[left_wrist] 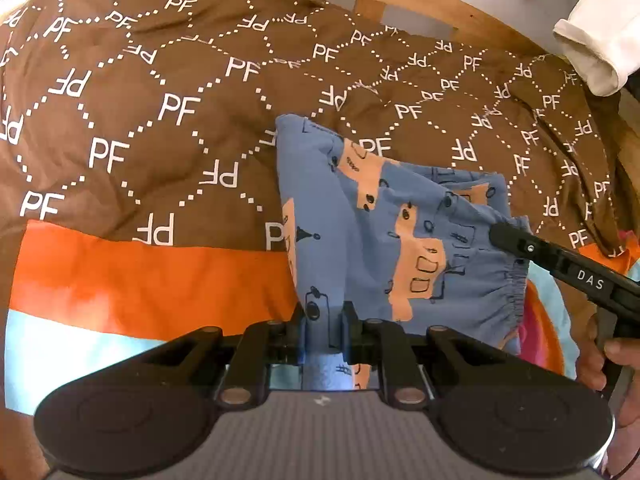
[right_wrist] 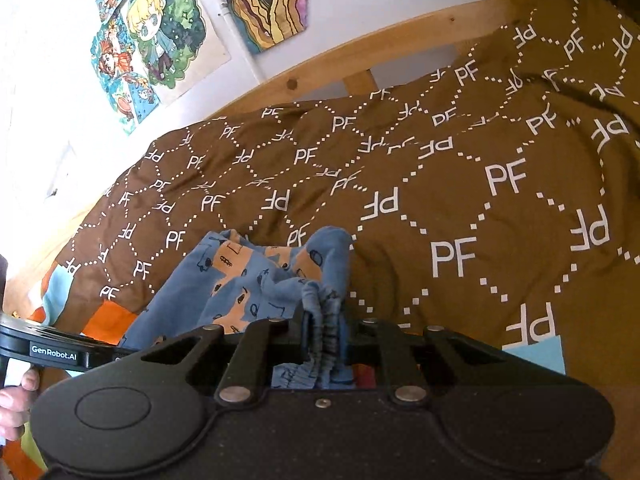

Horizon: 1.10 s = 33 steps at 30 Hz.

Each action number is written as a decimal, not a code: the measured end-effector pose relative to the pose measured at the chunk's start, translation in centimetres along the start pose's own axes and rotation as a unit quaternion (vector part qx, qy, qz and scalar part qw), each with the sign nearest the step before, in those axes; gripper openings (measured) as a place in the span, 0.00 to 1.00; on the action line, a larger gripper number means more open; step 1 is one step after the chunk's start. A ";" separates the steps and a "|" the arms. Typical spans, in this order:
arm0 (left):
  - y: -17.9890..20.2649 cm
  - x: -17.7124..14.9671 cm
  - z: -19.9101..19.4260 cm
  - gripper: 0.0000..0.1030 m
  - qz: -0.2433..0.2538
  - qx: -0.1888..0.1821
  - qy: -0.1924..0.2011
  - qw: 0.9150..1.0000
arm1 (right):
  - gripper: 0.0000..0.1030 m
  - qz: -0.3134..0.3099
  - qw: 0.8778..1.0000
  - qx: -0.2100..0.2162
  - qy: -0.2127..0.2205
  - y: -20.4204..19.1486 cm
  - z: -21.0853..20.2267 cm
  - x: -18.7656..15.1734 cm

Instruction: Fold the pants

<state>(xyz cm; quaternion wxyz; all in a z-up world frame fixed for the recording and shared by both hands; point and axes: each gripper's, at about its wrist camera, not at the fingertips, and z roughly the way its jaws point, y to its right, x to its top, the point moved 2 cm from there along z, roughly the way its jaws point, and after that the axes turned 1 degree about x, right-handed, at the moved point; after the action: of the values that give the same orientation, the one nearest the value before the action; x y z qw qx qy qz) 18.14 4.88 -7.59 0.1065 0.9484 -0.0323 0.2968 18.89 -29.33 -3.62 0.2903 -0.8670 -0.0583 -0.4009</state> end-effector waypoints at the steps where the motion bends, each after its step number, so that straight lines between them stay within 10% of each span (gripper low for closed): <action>1: 0.0 0.1 -0.1 0.17 -0.001 -0.002 0.001 1.000 | 0.13 -0.001 1.000 0.002 0.002 -0.1 -0.1 0.1; 22: 2.8 4.4 -2.8 0.17 0.038 -0.032 0.087 0.995 | 0.13 -0.031 0.997 -0.009 0.076 -0.6 -3.5 5.1; 33: 1.1 8.9 3.0 0.17 0.035 -0.017 0.123 0.992 | 0.13 -0.063 0.995 -0.010 0.076 1.5 3.8 11.8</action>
<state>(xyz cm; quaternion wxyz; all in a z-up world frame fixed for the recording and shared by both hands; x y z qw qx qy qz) 26.96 3.13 -4.69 0.1150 0.9012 -0.0575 0.4138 29.83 -30.02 2.31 0.2590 -0.8318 -0.0863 -0.4834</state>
